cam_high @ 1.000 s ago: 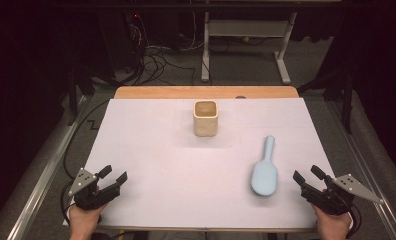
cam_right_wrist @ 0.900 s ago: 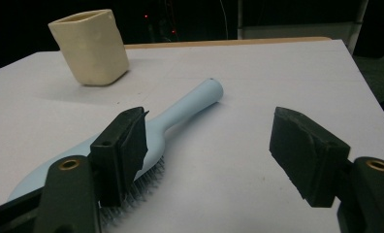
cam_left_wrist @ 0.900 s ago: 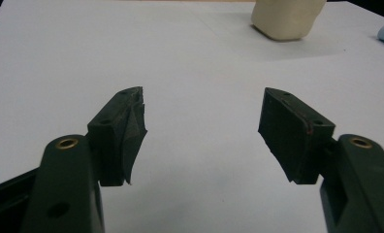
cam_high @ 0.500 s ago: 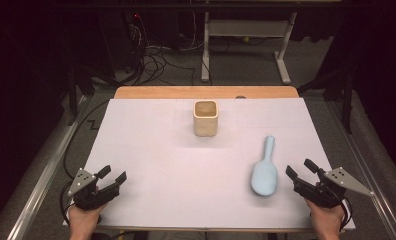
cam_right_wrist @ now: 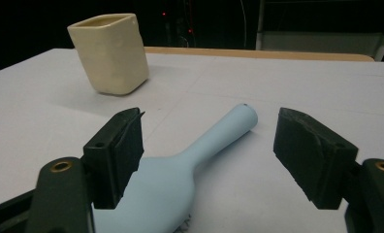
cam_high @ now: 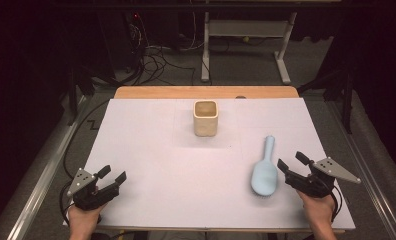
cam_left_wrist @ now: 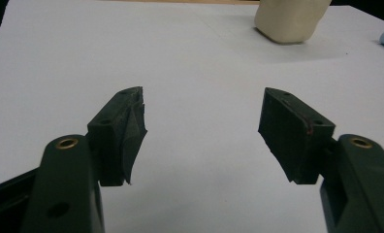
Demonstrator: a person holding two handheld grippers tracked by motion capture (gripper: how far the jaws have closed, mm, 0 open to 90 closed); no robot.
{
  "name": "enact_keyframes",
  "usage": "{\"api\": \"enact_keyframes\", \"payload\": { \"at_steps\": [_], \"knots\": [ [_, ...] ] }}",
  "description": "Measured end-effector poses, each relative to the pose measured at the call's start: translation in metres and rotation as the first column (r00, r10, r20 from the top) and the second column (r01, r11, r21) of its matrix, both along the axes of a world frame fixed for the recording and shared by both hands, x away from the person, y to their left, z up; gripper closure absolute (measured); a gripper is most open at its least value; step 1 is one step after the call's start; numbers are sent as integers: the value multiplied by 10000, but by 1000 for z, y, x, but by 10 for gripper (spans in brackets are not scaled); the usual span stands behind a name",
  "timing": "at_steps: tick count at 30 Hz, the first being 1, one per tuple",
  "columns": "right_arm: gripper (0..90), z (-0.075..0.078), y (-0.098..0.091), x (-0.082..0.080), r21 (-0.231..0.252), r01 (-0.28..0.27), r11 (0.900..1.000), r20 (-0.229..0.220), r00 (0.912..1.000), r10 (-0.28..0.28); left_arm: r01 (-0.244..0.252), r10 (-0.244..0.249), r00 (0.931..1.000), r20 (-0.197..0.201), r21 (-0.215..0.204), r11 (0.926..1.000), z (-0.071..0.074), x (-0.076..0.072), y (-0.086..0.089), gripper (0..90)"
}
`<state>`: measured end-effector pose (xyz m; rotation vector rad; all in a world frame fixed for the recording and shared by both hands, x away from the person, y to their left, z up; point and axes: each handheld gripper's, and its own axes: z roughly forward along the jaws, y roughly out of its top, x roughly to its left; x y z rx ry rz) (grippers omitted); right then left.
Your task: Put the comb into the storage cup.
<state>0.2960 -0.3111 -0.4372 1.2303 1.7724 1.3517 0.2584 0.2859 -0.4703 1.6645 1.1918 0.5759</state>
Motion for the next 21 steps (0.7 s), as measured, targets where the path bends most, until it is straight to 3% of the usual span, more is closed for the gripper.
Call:
{"api": "enact_keyframes", "payload": {
  "at_steps": [5, 9, 12, 13, 21],
  "knots": [
    [302, 3, 6, 8, -5, -86, 10000, -249, 9997, 86, -1, 1, 10000, 5, 23, 10000, 0, 0, 0, 340],
    [339, 8, 9, 17, -147, -249, 9996, -853, 9961, 236, 12, -12, 10000, 14, 31, 10000, 0, 0, 0, 340],
    [373, 11, 11, 21, -351, -270, 9990, -1056, 9941, 231, 3, -3, 10000, 23, 7, 10000, 0, 0, 0, 340],
    [395, 13, 12, 25, -580, -292, 9979, -1320, 9910, 214, 5, -5, 10000, 27, 13, 10000, 0, 0, 0, 340],
    [517, 18, 15, 40, -765, -393, 9963, -2066, 9782, 227, 46, -46, 10000, 40, 37, 10000, 1, -1, 0, 340]
  ]
}}
